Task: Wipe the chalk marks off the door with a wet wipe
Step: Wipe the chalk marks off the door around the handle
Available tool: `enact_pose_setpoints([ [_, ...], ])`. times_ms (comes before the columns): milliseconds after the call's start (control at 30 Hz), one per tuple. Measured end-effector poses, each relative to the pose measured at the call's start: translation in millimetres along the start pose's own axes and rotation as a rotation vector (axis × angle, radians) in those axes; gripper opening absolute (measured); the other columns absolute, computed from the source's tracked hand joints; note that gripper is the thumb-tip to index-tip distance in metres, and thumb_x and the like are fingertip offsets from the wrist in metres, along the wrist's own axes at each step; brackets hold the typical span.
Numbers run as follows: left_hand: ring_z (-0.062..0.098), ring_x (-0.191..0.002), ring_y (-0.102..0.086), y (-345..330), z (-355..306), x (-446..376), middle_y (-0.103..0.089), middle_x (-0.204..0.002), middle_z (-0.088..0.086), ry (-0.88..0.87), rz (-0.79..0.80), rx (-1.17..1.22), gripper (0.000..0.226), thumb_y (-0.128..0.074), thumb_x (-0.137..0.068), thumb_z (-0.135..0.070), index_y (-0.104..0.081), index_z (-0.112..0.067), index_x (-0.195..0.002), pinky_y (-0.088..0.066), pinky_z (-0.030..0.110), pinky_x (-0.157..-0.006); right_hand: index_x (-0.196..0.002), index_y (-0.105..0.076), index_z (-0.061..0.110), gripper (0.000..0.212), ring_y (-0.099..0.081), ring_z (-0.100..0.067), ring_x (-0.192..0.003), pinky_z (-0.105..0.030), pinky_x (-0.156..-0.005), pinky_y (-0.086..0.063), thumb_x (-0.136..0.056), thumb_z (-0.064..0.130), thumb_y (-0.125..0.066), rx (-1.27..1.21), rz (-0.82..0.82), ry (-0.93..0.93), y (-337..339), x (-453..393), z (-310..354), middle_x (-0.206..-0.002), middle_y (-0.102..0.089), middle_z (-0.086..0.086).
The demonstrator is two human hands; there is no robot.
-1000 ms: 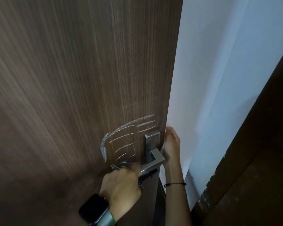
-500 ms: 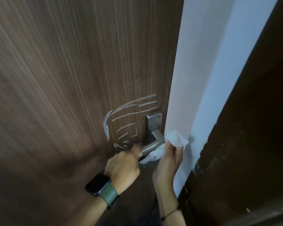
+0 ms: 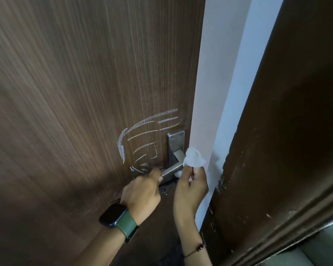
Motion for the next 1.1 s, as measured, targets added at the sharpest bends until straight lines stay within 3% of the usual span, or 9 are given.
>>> enact_pose_setpoints([
  [133,0.028,-0.082,-0.065,-1,-4,10,-0.067,-0.088,0.004,-0.044,0.004,-0.035,0.016,-0.037,-0.09,-0.022,-0.043,-0.026,-0.104,-0.036,0.032,-0.055,-0.07,-0.056,0.023,0.025,-0.049,0.002,-0.048,-0.01,-0.046,-0.037,-0.094,0.021,-0.048,-0.014,0.031,-0.111,9,22,4,-0.055,-0.051,0.013],
  [200,0.032,-0.085,-0.064,-1,-6,16,-0.068,-0.09,0.006,-0.064,0.011,-0.014,0.015,-0.038,-0.089,-0.024,-0.042,-0.025,-0.103,-0.034,0.032,-0.056,-0.075,-0.062,0.019,0.023,-0.056,0.0,-0.054,-0.014,-0.053,-0.043,-0.094,0.016,-0.049,-0.187,0.017,-0.271,13,31,5,-0.062,-0.062,0.014],
  [267,0.032,-0.088,-0.064,0,-7,22,-0.069,-0.092,0.007,-0.091,0.021,0.0,0.013,-0.038,-0.089,-0.026,-0.041,-0.025,-0.102,-0.035,0.032,-0.057,-0.094,-0.067,0.008,0.018,-0.068,-0.015,-0.078,-0.029,-0.072,-0.054,-0.094,0.013,-0.05,-0.362,0.038,-0.509,15,41,8,-0.086,-0.072,-0.003],
  [367,0.029,-0.094,-0.063,1,-10,31,-0.069,-0.099,0.005,-0.129,0.042,0.014,0.016,-0.035,-0.091,-0.031,-0.042,-0.025,-0.105,-0.044,0.036,-0.063,-0.096,-0.069,0.006,0.019,-0.07,-0.02,-0.077,-0.028,-0.066,-0.054,-0.093,0.007,-0.05,-0.524,0.08,-0.68,22,54,18,-0.088,-0.073,-0.014],
  [500,0.03,-0.095,-0.063,-1,-14,42,-0.069,-0.102,0.003,-0.169,0.045,0.065,0.022,-0.032,-0.091,-0.035,-0.043,-0.023,-0.107,-0.045,0.037,-0.064,-0.082,-0.073,0.006,0.025,-0.068,-0.019,-0.065,-0.029,-0.059,-0.053,-0.092,0.003,-0.05,-0.686,0.087,-0.748,37,59,28,-0.076,-0.073,-0.013],
  [700,0.037,-0.087,-0.063,-2,-19,55,-0.069,-0.093,0.014,-0.219,0.005,0.257,0.017,-0.038,-0.09,-0.022,-0.047,-0.018,-0.104,-0.033,0.033,-0.055,-0.08,-0.071,0.006,0.028,-0.066,-0.02,-0.065,-0.034,-0.069,-0.051,-0.093,0.009,-0.047,-0.847,0.105,-0.79,42,72,28,-0.071,-0.07,-0.011],
  [833,0.04,-0.089,-0.061,-3,-20,65,-0.067,-0.094,0.017,-0.206,0.002,0.374,0.015,-0.041,-0.09,-0.021,-0.049,-0.018,-0.102,-0.034,0.034,-0.057,-0.057,-0.069,0.014,0.047,-0.062,-0.014,-0.055,-0.029,-0.064,-0.049,-0.095,0.008,-0.042,-0.898,0.088,-0.769,46,78,26,-0.059,-0.064,-0.004],
  [1000,0.037,-0.088,-0.063,-8,-24,79,-0.068,-0.093,0.015,-0.236,-0.009,0.396,0.014,-0.042,-0.089,-0.019,-0.05,-0.016,-0.1,-0.035,0.033,-0.056,-0.069,-0.061,0.008,0.034,-0.06,-0.013,-0.052,-0.027,-0.056,-0.05,-0.095,0.005,-0.04,-0.897,0.078,-0.786,58,85,26,-0.056,-0.061,-0.004],
  [1100,0.036,-0.083,-0.064,-9,-26,87,-0.068,-0.088,0.015,-0.251,-0.02,0.408,0.01,-0.044,-0.088,-0.017,-0.05,-0.015,-0.096,-0.034,0.031,-0.054,-0.079,-0.06,0.006,0.027,-0.061,-0.014,-0.057,-0.028,-0.063,-0.049,-0.095,0.003,-0.038,-0.868,0.1,-0.758,65,90,27,-0.061,-0.062,-0.005],
])
Point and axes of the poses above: each hand's wrist, its own x-axis away from the middle knuckle, its own y-axis out of the back of the hand, z = x × y, the point moved 1 cm from there along -x, towards the middle knuckle
